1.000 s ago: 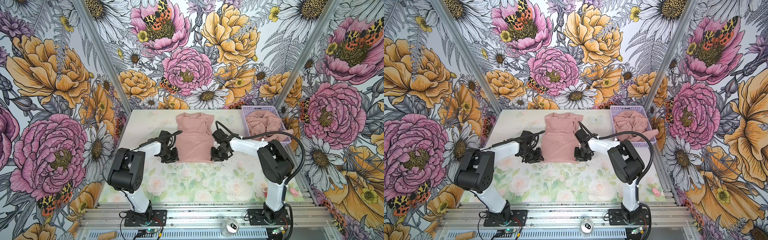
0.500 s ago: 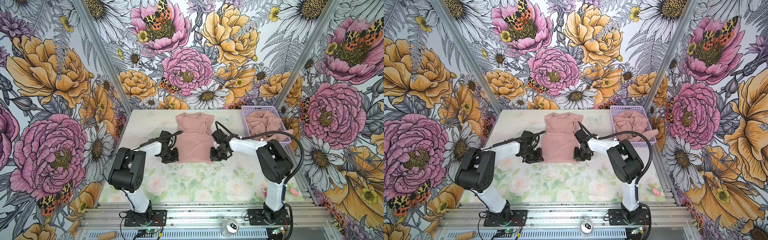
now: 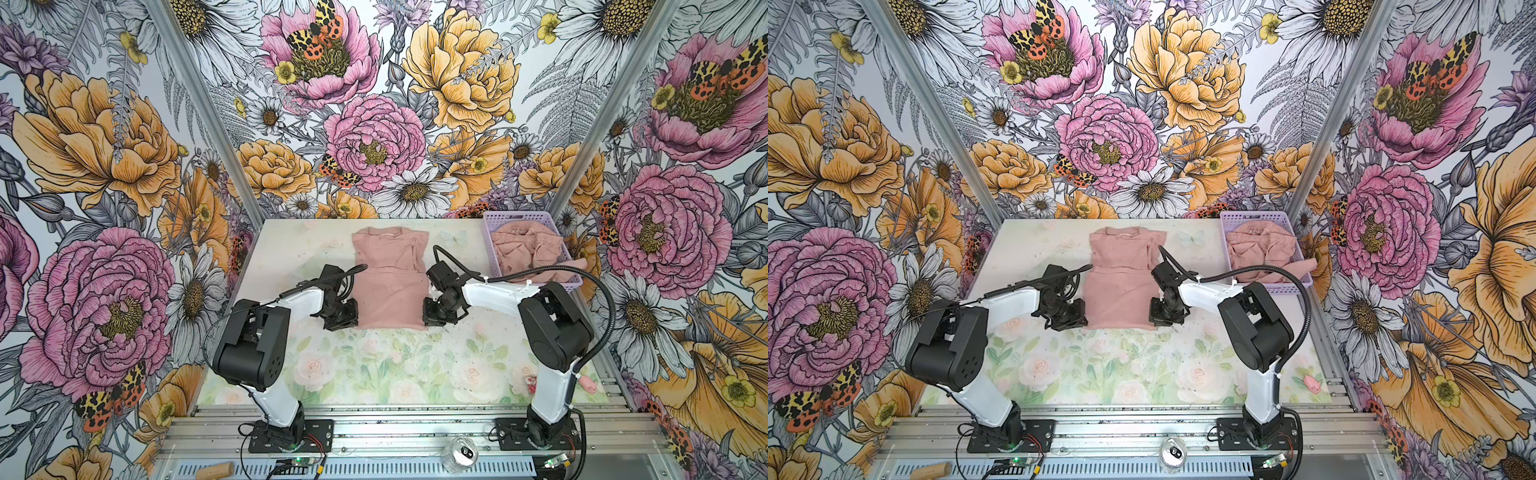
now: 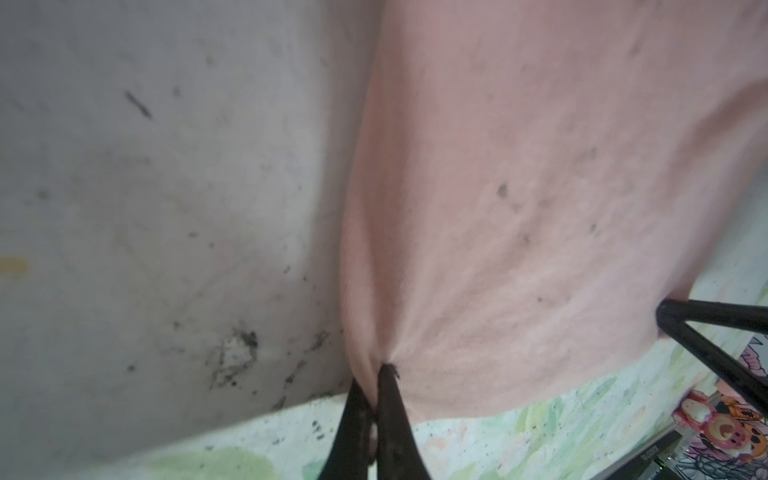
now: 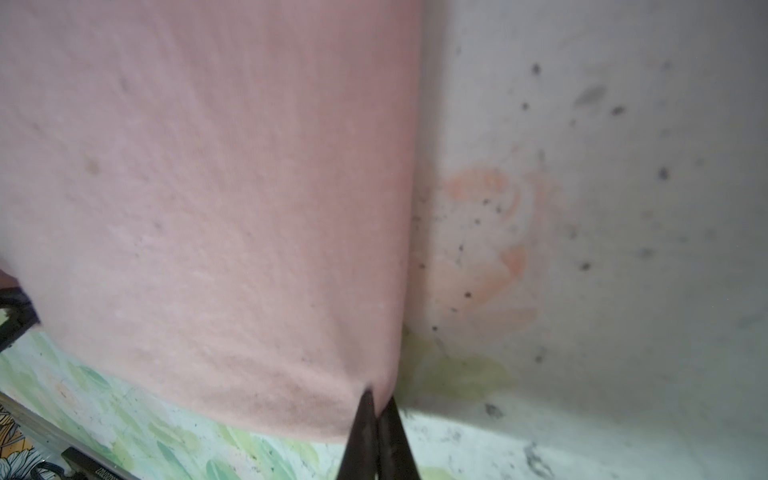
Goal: Fold and stack the mixed laundry pile
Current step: 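Lift the grasped edge with both grippers and fold it toward the collar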
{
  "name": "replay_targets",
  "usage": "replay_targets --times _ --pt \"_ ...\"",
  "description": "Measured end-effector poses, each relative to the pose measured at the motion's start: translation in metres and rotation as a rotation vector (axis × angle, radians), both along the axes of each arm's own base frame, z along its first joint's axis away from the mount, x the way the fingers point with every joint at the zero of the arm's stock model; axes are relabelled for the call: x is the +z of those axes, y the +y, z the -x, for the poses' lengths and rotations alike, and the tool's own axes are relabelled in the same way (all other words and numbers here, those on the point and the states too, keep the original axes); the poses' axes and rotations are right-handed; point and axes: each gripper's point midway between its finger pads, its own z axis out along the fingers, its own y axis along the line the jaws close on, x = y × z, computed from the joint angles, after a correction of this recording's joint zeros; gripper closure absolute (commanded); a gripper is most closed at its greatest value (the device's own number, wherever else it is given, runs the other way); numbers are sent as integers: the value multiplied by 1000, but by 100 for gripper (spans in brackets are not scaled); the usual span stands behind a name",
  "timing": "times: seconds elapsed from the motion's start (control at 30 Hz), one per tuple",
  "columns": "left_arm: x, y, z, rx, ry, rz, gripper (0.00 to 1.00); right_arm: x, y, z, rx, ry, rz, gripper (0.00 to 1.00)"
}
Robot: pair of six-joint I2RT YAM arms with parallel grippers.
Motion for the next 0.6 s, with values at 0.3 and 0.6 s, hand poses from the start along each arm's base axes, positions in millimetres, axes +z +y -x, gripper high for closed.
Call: replay_targets --times 0.3,0.6 --pt "19 -4 54 2 45 3 100 29 -6 44 8 4 -39 100" --pt "55 -19 98 4 29 45 100 62 -11 89 6 16 -79 100"
